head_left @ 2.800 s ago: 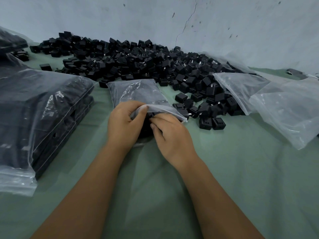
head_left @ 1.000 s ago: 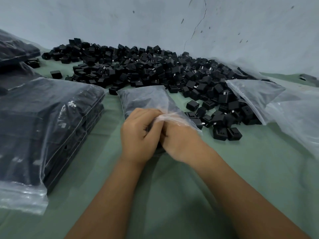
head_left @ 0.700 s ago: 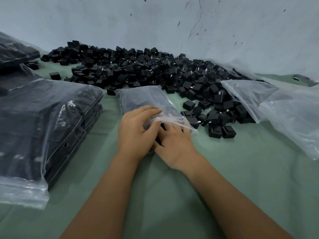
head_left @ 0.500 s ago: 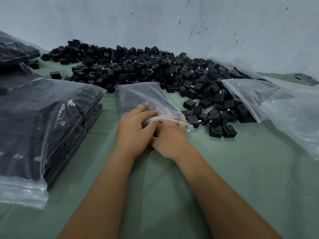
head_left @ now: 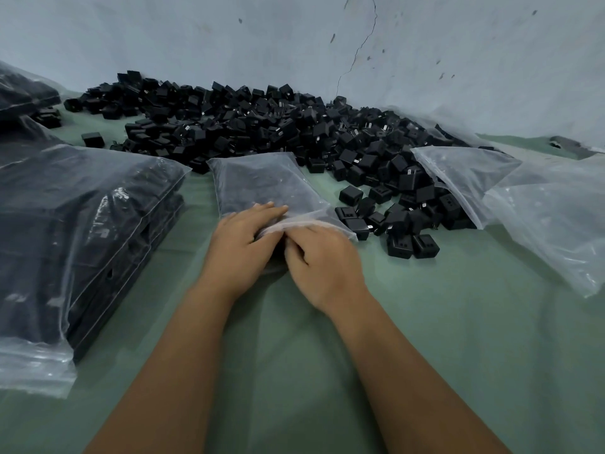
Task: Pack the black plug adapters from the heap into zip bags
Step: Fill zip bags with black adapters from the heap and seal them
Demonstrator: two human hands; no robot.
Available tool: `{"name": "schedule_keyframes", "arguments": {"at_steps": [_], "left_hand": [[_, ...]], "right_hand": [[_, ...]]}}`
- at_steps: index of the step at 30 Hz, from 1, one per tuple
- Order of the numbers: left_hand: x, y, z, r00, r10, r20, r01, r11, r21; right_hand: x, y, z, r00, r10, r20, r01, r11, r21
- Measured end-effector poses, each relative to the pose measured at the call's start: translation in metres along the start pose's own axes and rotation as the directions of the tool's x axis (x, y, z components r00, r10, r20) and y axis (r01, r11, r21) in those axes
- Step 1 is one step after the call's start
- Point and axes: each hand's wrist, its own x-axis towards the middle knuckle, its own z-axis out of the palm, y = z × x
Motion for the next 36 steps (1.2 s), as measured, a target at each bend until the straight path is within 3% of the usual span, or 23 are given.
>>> {"name": "schedule_keyframes", "arguments": {"at_steps": [3, 6, 8, 10, 14, 21, 24, 27, 29, 31, 36], "left_hand": [[0.000, 0.001, 0.000, 1.000, -0.003, 0.000, 0.003, 1.000, 0.019], [-0.002, 0.002, -0.001, 1.000, -0.013, 0.005, 0.012, 0.999, 0.031], [-0.003, 0.003, -0.001, 1.000, -0.013, 0.007, 0.013, 0.999, 0.043], [-0.003, 0.004, -0.001, 1.000, -0.015, 0.007, 0.014, 0.999, 0.053], [-0.004, 0.005, -0.001, 0.999, -0.034, 0.006, 0.033, 0.997, 0.072], [-0.005, 0.009, -0.004, 0.999, -0.044, 0.025, 0.044, 0.999, -0.014], [-0.007, 0.010, -0.004, 0.997, -0.080, 0.004, 0.079, 0.975, -0.206], [-0.006, 0.010, -0.002, 0.991, -0.124, -0.045, 0.106, 0.951, -0.292], [-0.004, 0.010, 0.000, 0.985, -0.151, -0.080, 0.118, 0.939, -0.323], [-0.003, 0.011, 0.002, 0.981, -0.170, -0.094, 0.128, 0.930, -0.344], [-0.002, 0.015, 0.003, 0.975, -0.183, -0.126, 0.118, 0.908, -0.401]], "right_hand": [[-0.005, -0.001, -0.006, 0.931, 0.077, -0.356, -0.013, 0.984, 0.178], [-0.005, 0.008, -0.014, 0.816, 0.316, -0.483, -0.183, 0.936, 0.302], [-0.005, 0.024, -0.020, 0.823, 0.374, -0.427, -0.312, 0.926, 0.211], [-0.006, 0.040, -0.022, 0.884, 0.392, -0.257, -0.399, 0.917, 0.026], [-0.009, 0.051, -0.015, 0.919, 0.393, -0.022, -0.390, 0.902, -0.185], [-0.008, 0.053, -0.017, 0.890, 0.436, -0.135, -0.449, 0.788, -0.422], [-0.008, 0.055, -0.021, 0.859, 0.488, -0.157, -0.508, 0.770, -0.387], [-0.006, 0.053, -0.027, 0.829, 0.495, -0.260, -0.550, 0.807, -0.215], [-0.004, 0.045, -0.031, 0.821, 0.454, -0.345, -0.492, 0.870, -0.024], [-0.003, 0.031, -0.031, 0.849, 0.355, -0.392, -0.342, 0.934, 0.104], [-0.008, -0.008, -0.015, 0.954, 0.158, -0.256, -0.101, 0.969, 0.225]]}}
